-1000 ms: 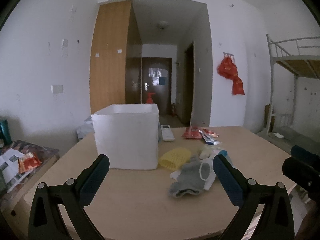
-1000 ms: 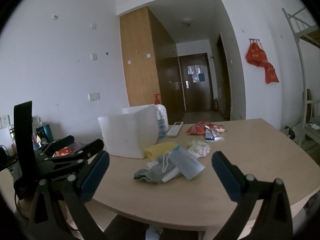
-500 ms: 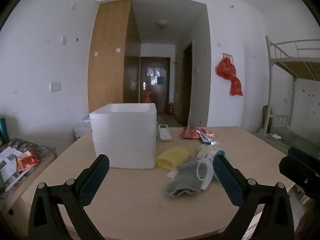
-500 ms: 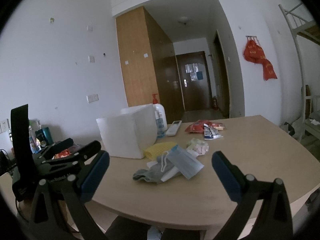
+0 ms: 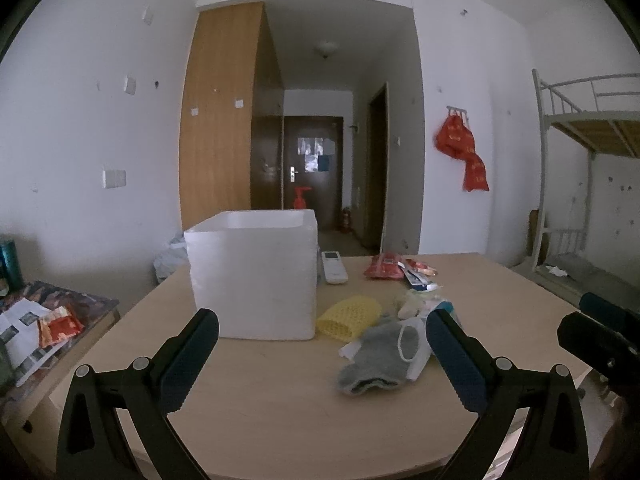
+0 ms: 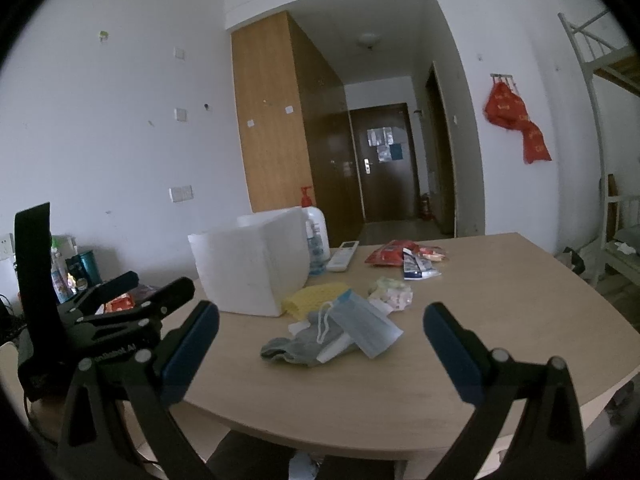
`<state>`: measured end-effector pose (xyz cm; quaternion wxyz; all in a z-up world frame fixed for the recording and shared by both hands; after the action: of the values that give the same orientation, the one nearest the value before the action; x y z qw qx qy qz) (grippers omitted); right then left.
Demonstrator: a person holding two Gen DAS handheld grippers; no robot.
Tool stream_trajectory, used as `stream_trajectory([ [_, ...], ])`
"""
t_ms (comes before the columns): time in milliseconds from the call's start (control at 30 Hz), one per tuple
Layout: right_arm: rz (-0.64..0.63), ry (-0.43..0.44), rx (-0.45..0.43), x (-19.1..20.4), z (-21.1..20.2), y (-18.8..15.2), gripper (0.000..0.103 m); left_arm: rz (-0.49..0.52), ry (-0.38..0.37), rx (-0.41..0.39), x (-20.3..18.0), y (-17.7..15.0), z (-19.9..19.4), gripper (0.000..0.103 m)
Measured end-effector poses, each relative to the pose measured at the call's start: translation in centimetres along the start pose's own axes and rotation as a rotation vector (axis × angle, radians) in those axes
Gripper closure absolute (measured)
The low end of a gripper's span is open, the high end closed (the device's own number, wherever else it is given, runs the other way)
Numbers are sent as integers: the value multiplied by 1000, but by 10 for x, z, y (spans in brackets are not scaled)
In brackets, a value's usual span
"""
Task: Organize soft objects
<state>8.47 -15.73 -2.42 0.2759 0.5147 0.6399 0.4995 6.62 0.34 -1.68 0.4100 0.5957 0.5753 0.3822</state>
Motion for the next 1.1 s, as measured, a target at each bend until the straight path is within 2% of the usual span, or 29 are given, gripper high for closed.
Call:
stream_trajectory([
  [1100,13,-11,-9,-2,0,1,0,9,-2,6,2,-1,-3,0],
])
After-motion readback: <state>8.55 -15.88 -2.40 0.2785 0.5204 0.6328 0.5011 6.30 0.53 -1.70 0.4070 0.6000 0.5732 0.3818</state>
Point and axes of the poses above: each gripper's, at about its wrist camera, not at the fingertips, and z roughly the way its jaws point, x to its left, y to its top, the point moved 7 cm from there along z, roughly the way its jaws point, and after that the axes turned 8 degrees about x, right-handed, at the moved point
